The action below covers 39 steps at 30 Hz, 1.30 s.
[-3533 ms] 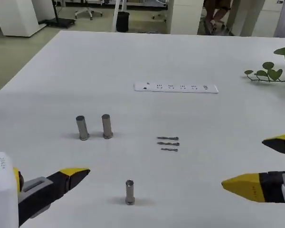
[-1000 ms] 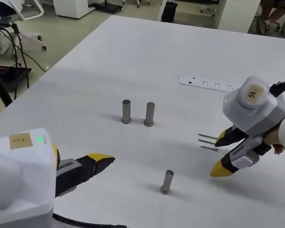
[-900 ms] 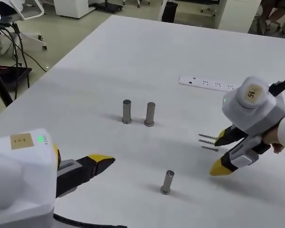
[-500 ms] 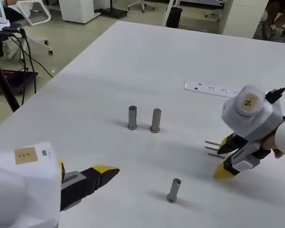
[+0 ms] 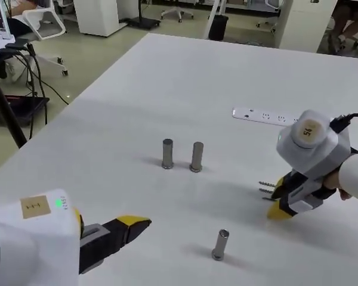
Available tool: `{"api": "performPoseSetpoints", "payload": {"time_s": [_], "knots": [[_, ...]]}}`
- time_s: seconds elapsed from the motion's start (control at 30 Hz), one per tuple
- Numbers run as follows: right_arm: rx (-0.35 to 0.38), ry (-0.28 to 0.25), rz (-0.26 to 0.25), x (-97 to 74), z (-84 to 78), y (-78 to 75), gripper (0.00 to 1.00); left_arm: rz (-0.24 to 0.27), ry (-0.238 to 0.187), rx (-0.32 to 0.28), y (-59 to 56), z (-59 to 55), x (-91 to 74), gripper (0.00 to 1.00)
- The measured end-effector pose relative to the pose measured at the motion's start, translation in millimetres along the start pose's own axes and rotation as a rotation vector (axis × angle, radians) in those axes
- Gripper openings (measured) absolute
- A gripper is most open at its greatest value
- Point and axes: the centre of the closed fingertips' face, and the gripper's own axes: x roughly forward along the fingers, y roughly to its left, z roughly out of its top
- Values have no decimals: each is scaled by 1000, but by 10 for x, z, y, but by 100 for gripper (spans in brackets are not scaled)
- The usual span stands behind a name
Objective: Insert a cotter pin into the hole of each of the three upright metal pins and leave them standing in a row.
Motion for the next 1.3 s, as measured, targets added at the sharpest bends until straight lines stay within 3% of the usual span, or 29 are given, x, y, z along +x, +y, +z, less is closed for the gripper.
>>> {"api": "performPoseSetpoints", "payload": {"time_s": [0.37, 0.43, 0.77, 1.07, 1.3], "knots": [[-74, 12, -5, 44, 59, 36, 0, 8, 9, -5, 12, -29, -18, 97], [-108, 23, -30, 46, 64, 8, 0, 10, 10, -5, 17, -32, -20, 97], [-117, 44, -39, 45, 68, 12, 0, 10, 16, -4, 17, -51, -14, 96], [-181, 67, -61, 44, 56, 15, 0, 4, 30, -1, -13, -90, -11, 96], [-192, 83, -33, 35, 40, 51, 0, 7, 36, -2, 5, -101, 4, 96]]}}
